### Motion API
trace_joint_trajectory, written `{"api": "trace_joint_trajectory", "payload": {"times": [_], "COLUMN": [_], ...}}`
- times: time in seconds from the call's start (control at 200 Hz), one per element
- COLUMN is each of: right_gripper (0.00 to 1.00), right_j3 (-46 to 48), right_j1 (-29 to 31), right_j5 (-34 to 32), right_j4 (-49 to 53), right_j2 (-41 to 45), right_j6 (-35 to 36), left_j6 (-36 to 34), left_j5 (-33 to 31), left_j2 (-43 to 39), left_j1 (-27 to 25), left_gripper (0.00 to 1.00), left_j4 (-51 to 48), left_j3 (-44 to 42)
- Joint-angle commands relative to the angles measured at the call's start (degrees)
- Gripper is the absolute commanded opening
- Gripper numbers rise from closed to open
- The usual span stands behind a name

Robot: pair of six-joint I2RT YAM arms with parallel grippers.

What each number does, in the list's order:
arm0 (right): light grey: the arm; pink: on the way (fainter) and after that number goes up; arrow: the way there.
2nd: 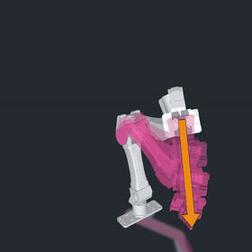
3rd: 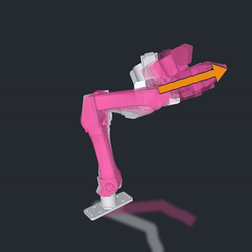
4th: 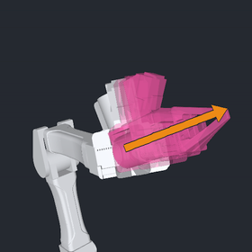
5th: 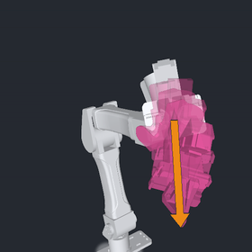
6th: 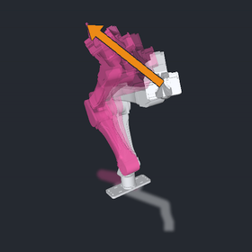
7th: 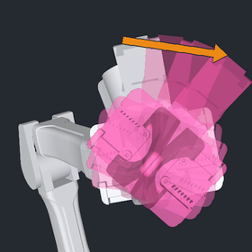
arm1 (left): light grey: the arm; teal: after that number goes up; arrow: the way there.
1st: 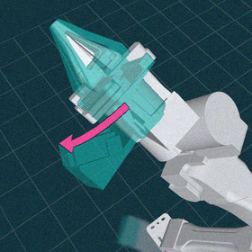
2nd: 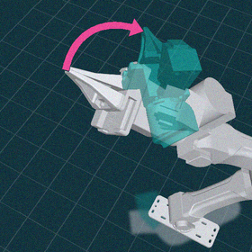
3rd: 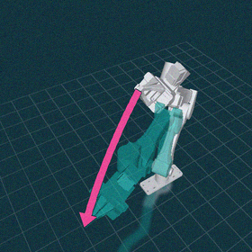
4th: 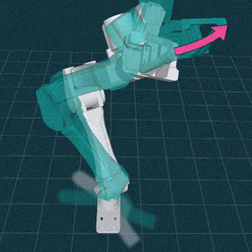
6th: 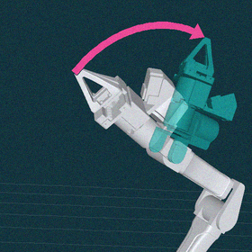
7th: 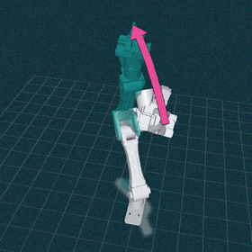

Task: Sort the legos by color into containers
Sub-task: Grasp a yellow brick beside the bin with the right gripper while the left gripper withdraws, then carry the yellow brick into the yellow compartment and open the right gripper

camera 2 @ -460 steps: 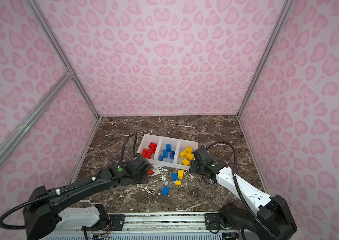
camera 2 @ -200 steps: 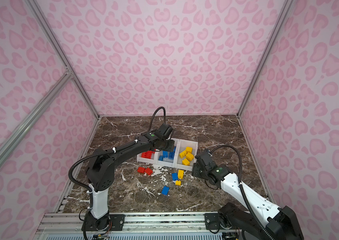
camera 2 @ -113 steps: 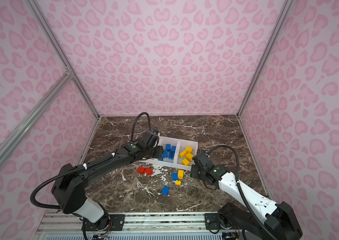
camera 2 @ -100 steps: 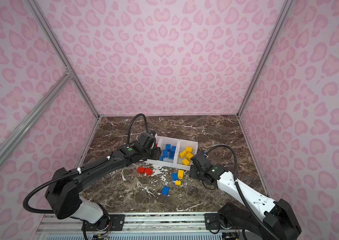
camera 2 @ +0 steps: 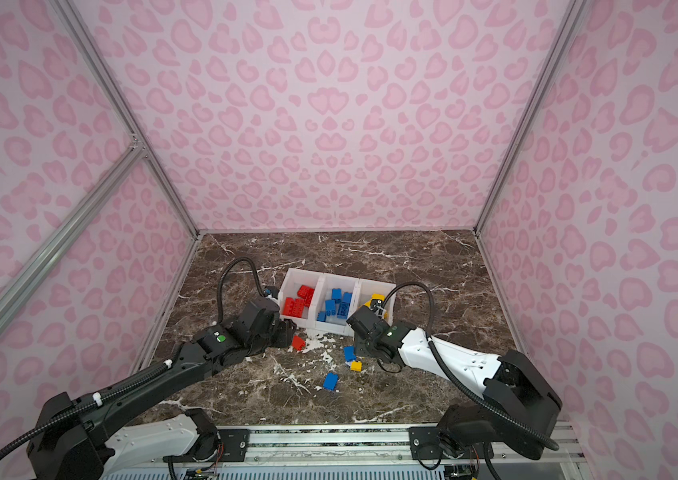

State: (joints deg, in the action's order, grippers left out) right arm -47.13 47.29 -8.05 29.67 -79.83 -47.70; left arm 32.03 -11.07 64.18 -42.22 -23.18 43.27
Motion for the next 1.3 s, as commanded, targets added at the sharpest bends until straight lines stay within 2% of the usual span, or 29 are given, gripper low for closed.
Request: {"api": "trace_joint_trajectory", "payload": {"times": [0.0,0.175,0.555,0.795,1.02,1.295], "right_gripper": [0.66,0.64,0.55,0.40,0.35,0.32], "right_j3": [-1.0,-1.1,-0.8,-0.2,0.7,0.5], "right_j1": [0.7,1.0,1.4,1.4,1.4,3.1], "right_j5": [-1.4,-1.2,-0.8,-0.5,-0.3,-0.9], "right_j4": [-1.3,-2.7,-4.3,-4.9,-5.3,-3.6], "right_j2": [-2.1,-4.8,-8.2,-8.3,-7.8,-5.7], "right_j6": [-1.2,-2.2,-3.2,-3.2,-3.5,-3.9], "left_j6": [2.3,2.0,2.3,2.5,2.6,2.9], "left_j5": [-1.8,-3.2,-2.0,-2.0,-2.0,-2.4], "left_j2": [-2.3,-4.6,-3.2,-3.2,-3.1,-3.3], "left_j1": [0.0,0.0,0.1,0.1,0.0,0.0], "left_gripper": [0.56,0.56,0.57,0.57,0.57,0.57], "left_j4": [-0.1,-1.1,-0.8,-1.0,-1.0,-1.0], "left_j3": [-2.0,-3.2,-2.9,-3.1,-3.1,-3.1]}}
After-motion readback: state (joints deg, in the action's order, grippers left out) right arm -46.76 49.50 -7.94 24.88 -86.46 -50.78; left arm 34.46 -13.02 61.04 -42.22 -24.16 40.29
